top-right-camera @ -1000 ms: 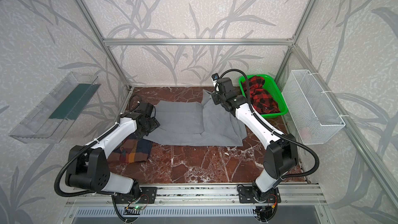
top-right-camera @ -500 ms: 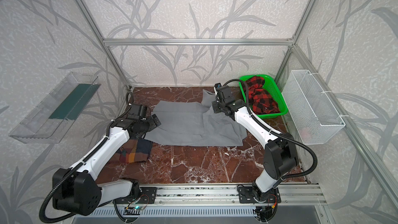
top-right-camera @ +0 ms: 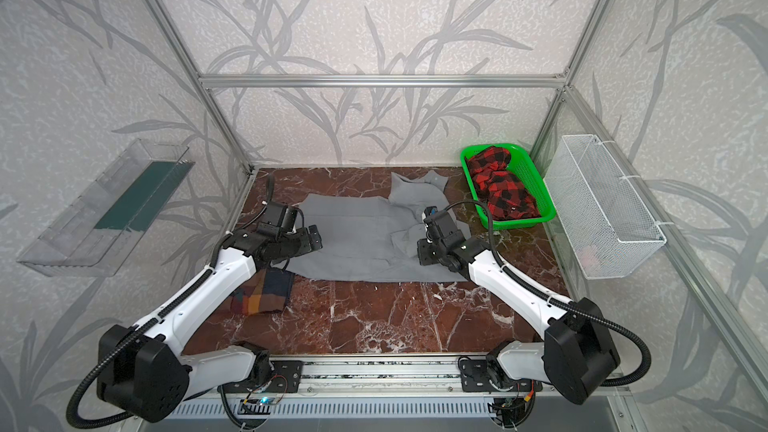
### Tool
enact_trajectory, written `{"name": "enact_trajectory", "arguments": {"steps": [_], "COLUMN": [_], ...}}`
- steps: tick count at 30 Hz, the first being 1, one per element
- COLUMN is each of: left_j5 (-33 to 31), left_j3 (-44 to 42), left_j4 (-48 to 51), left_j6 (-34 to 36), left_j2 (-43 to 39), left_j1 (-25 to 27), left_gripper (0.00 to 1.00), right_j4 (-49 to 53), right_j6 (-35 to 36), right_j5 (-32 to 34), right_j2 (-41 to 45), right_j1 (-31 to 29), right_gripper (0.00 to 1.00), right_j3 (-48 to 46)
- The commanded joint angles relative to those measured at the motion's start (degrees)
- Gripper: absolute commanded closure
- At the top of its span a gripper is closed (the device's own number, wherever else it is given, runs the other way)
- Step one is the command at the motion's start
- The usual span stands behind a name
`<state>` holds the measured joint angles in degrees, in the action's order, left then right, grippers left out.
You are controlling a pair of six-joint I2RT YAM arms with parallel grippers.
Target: Fold and stack the long sleeve shirts
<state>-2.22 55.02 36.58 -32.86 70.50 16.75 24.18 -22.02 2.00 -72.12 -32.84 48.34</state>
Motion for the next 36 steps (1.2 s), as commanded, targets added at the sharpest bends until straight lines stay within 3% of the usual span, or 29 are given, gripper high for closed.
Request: {"name": "enact_trajectory", "arguments": {"steps": [1, 4, 17, 24, 29, 36], "left_j5": [-1.6, -0.4, -1.1, -2.0, -1.3, -0.6], "left_j3": [1.3, 0.8, 0.4, -0.9, -1.5, -2.0], "left_j4": [1.0, -0.4, 5.4, 4.1, 3.9, 3.4], "left_j6": [2.2, 3.3, 8.6, 8.6, 8.2, 8.1], "left_j2": [-1.8, -2.6, -3.5, -5.4, -6.3, -7.3], "left_j1": [0.2, 0.3, -0.2, -1.3, -2.2, -2.4], "left_gripper": [0.01, 0.01, 0.01, 0.01, 0.01, 0.01], "right_j4": [0.2, 1.6, -3.2, -2.3, -0.5, -1.9], "right_j6": [-3.6, -1.3, 5.8, 6.8, 7.8, 8.2], "right_j5": [0.4, 1.8, 5.0, 8.0, 12.9, 12.6], "right_j2": [8.2, 10.9, -16.1, -27.2, -31.0, -35.4], "right_j1": [-0.2, 0.0, 0.8, 0.7, 0.7, 0.8], "right_gripper": [0.44, 0.32, 0.31, 0.36, 0.42, 0.49], "right_j3": [-2.8, -1.3, 12.7, 19.5, 21.5, 21.6]}}
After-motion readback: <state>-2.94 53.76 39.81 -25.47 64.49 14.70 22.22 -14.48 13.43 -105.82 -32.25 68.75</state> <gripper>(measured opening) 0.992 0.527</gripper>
